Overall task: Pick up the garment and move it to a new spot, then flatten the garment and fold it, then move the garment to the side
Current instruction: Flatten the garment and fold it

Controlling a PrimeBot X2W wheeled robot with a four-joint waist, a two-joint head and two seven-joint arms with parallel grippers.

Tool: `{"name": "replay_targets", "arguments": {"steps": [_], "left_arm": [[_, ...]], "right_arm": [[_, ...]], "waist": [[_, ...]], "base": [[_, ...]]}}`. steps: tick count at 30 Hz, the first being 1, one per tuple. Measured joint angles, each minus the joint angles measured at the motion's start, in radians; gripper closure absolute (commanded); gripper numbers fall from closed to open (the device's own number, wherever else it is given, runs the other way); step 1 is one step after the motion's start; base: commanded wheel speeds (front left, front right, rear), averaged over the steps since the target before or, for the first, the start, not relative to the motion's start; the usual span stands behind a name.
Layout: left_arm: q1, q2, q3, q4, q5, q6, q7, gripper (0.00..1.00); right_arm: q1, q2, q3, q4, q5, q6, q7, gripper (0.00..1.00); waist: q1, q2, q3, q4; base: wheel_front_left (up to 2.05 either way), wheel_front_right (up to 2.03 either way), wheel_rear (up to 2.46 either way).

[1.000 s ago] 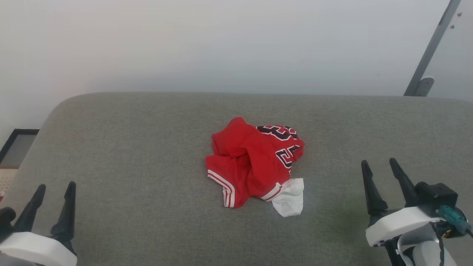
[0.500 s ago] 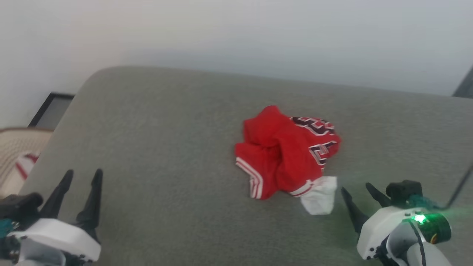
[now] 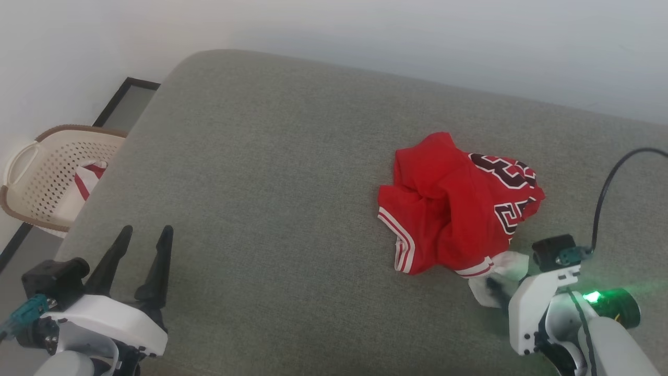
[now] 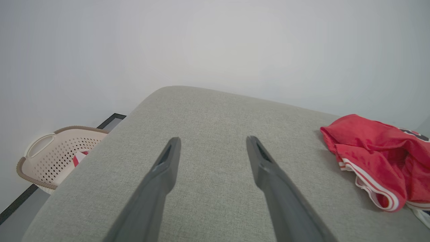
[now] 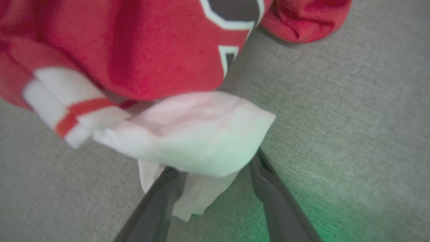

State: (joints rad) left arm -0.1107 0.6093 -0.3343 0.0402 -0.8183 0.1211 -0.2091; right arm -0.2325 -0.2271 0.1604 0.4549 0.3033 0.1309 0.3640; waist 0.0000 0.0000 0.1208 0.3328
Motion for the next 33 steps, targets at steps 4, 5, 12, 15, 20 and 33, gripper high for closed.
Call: {"name": "replay_targets", "arguments": {"steps": [4, 5, 12, 15, 20, 33], "left_arm": [[0.0, -0.004, 0.006, 0.009, -0.002, -0.002, -0.005, 0.0], [0.0, -0.005, 0.01, 0.01, -0.005, -0.002, -0.007, 0.0], [0.002, 0.004, 0.023, 0.011, -0.007, 0.003, -0.013, 0.0], [0.007, 0.012, 0.031, 0.006, -0.008, 0.006, -0.014, 0.0], [0.019, 0.021, 0.045, -0.005, -0.011, 0.011, -0.019, 0.0], [0.005, 0.028, 0.04, -0.01, -0.018, 0.006, -0.014, 0.0]], "right_arm": [[-0.019, 0.011, -0.023, 0.001, -0.019, 0.001, 0.02, 1.0], [-0.02, 0.013, -0.025, -0.002, -0.023, 0.001, 0.026, 1.0], [-0.019, -0.011, -0.036, -0.069, -0.016, 0.001, 0.072, 1.0], [-0.012, -0.043, -0.068, -0.124, -0.013, 0.001, 0.1, 1.0], [0.014, -0.104, -0.164, -0.212, -0.014, 0.001, 0.149, 1.0], [0.055, -0.2, -0.429, -0.186, -0.088, 0.001, 0.211, 1.0]], "waist": [[0.0, 0.0, 0.003, -0.009], [0.0, 0.0, 0.003, -0.013], [0.0, 0.0, -0.001, -0.052], [0.0, 0.0, -0.005, -0.077], [0.0, 0.0, -0.01, -0.125], [0.0, 0.0, 0.002, -0.191]], "base": [[0.0, 0.0, 0.0], [0.0, 0.0, 0.0], [0.0, 0.0, 0.0], [0.0, 0.0, 0.0], [0.0, 0.0, 0.0], [0.0, 0.0, 0.0]]}}
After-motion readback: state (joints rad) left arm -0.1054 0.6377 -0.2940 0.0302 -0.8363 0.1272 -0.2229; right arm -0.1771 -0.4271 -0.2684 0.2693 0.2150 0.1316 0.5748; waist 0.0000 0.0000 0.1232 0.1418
